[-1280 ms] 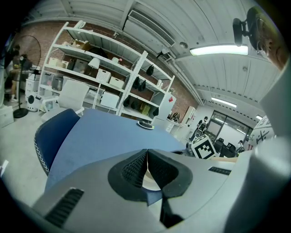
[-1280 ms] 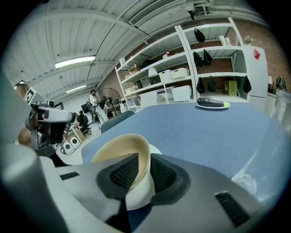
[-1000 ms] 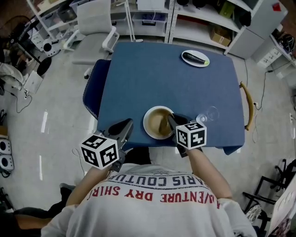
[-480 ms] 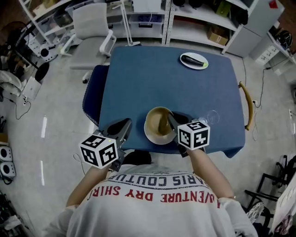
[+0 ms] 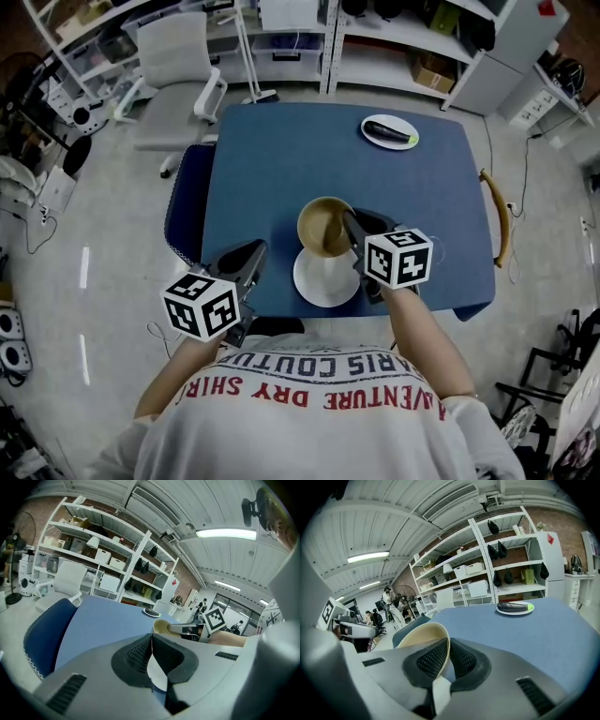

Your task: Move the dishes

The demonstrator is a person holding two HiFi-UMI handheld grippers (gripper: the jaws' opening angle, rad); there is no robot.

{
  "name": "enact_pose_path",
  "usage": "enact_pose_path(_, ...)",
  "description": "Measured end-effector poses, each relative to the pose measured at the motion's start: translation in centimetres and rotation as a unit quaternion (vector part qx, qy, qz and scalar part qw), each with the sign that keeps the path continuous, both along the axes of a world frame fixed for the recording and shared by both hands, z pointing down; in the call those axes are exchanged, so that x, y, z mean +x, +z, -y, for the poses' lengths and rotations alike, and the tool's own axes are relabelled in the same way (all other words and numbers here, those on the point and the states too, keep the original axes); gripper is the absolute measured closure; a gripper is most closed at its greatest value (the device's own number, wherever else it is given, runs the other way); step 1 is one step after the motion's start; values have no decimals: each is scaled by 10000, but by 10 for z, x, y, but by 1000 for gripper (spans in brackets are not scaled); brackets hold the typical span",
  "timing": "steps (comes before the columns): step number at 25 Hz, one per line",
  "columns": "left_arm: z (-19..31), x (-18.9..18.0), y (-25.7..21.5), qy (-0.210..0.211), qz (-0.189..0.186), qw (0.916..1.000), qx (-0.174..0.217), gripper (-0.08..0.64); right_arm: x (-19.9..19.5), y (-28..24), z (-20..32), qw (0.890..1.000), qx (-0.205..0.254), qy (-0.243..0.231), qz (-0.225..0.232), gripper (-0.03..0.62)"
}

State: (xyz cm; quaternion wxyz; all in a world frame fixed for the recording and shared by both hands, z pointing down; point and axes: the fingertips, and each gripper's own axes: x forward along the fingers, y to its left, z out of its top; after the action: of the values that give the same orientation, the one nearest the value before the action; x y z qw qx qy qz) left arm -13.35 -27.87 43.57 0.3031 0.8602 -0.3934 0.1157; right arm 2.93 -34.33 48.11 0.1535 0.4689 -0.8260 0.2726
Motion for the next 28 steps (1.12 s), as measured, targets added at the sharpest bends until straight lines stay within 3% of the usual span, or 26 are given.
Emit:
enact_pose_path(5, 17, -5, 4, -28, 7, 10000, -22, 532, 6, 1, 28, 9998, 42, 170, -100, 558)
enact_pose_path(13, 44, -12, 13, 15, 46, 9999, -128, 532, 15, 33, 63, 9983, -324, 443, -186, 558)
enact_pose_path(25, 57, -16, 30, -26, 139, 9994, -300, 532, 21, 72, 75, 9949, -780, 618, -190, 556)
enact_pose_path(27, 54, -13, 31, -24, 149, 9994, -317, 532, 22, 73, 74, 9950, -739, 644, -189, 523)
enact_pose_path(28, 52, -12, 30, -23, 150, 9994, -317, 532, 22, 72, 74, 9953, -705, 636, -195, 465)
